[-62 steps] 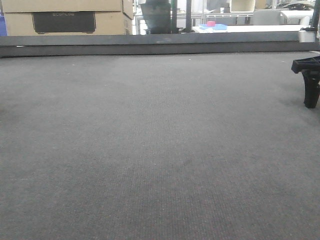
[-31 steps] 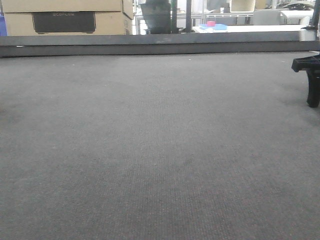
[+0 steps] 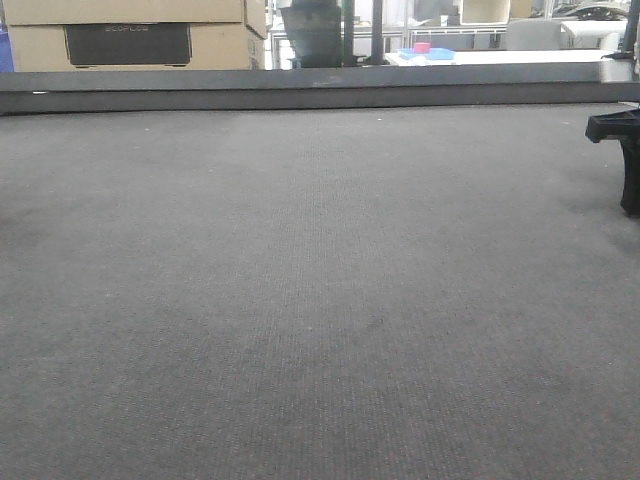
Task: Place cylindrical capacitor in blue bin on shelf
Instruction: 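Lower the left gripper over the orange cylinder and close on it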
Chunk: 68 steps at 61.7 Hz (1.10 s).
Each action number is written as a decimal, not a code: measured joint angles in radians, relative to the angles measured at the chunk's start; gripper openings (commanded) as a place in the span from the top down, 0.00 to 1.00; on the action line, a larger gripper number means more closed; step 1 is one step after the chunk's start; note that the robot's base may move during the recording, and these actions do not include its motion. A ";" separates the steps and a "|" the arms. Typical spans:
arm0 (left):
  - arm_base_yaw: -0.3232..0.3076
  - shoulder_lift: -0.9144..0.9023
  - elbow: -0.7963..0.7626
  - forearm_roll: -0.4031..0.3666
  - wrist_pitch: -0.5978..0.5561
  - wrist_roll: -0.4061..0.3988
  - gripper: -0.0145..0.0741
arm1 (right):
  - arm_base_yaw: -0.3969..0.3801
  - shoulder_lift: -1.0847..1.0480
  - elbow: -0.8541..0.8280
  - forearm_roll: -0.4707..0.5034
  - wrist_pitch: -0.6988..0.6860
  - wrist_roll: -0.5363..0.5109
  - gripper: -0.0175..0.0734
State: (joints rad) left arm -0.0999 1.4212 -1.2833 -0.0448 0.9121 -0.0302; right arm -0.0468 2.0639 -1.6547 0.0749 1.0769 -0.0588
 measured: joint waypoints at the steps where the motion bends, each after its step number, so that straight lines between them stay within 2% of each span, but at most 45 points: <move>1: 0.000 0.000 0.000 0.006 0.000 0.000 0.96 | 0.000 -0.002 0.000 0.000 0.002 0.000 0.99; 11: 0.000 0.000 0.000 0.086 -0.011 0.000 0.93 | 0.000 -0.044 0.000 0.000 0.011 0.000 0.99; 16: 0.002 0.011 -0.002 0.136 -0.031 0.000 0.75 | 0.000 -0.080 0.000 0.002 0.011 0.000 0.99; 24: 0.011 0.047 -0.025 0.158 -0.050 -0.008 0.46 | 0.000 -0.107 0.000 0.026 0.012 0.000 0.99; 29: 0.020 0.072 -0.047 0.162 -0.069 -0.014 0.37 | 0.000 -0.108 0.000 0.041 0.016 -0.001 0.99; 39: 0.044 0.149 -0.134 0.165 -0.075 -0.021 0.37 | 0.000 -0.109 0.000 0.076 0.019 -0.001 0.99; 57: 0.070 0.338 -0.327 0.167 0.092 -0.022 0.37 | 0.000 -0.109 0.000 0.119 0.019 -0.001 0.99; 68: 0.070 0.424 -0.358 0.167 0.112 -0.022 0.37 | 0.000 -0.109 0.000 0.124 0.019 -0.001 0.99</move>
State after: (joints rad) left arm -0.0297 1.8455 -1.6414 0.1223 1.0237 -0.0524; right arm -0.0468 1.9546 -1.6547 0.1988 1.0959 -0.0602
